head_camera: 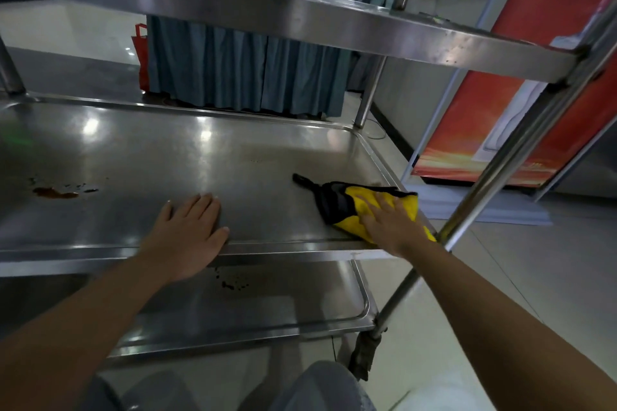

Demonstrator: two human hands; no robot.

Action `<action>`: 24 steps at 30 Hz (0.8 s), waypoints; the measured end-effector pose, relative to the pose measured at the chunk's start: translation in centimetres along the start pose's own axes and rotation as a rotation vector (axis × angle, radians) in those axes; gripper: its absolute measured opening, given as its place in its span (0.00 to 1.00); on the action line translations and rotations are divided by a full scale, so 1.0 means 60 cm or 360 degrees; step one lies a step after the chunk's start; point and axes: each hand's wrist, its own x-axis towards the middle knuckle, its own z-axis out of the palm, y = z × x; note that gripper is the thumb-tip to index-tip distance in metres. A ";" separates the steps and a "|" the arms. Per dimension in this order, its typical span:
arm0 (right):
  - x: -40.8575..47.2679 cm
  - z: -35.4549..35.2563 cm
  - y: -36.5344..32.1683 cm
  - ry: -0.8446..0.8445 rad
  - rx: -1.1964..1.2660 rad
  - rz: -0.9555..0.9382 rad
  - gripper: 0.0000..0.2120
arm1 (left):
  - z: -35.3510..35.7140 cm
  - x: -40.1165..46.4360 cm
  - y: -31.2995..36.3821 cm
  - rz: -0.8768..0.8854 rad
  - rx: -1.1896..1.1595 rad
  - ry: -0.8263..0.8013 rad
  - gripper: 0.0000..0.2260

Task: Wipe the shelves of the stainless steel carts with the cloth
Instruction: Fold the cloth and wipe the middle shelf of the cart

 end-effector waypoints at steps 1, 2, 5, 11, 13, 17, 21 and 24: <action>0.002 -0.002 0.021 -0.0002 -0.0064 0.0066 0.26 | 0.001 0.000 0.003 0.0000 -0.0010 -0.0016 0.29; 0.006 -0.003 0.035 0.0005 -0.0132 0.0094 0.26 | 0.001 -0.001 0.005 0.0000 -0.0017 -0.0032 0.29; 0.020 -0.006 0.028 0.0055 0.0011 0.0214 0.27 | 0.000 -0.003 0.015 0.0012 -0.0007 -0.0054 0.29; 0.047 -0.010 -0.057 0.0019 -0.0001 0.0008 0.28 | -0.001 -0.008 0.021 0.0009 0.0007 -0.0027 0.29; 0.042 -0.003 -0.089 0.0005 -0.0026 -0.0100 0.28 | -0.002 -0.009 0.023 0.0015 -0.0008 -0.0007 0.29; 0.007 0.007 -0.143 -0.0038 -0.0057 -0.0270 0.30 | -0.006 -0.011 0.025 -0.0004 -0.0029 0.0010 0.28; -0.049 0.016 -0.167 -0.0023 0.0000 -0.0525 0.33 | -0.017 -0.023 0.015 0.0066 -0.0068 -0.0004 0.27; -0.074 0.007 -0.143 -0.0045 0.0120 -0.0453 0.41 | -0.035 -0.038 -0.019 0.0093 -0.0096 0.0087 0.28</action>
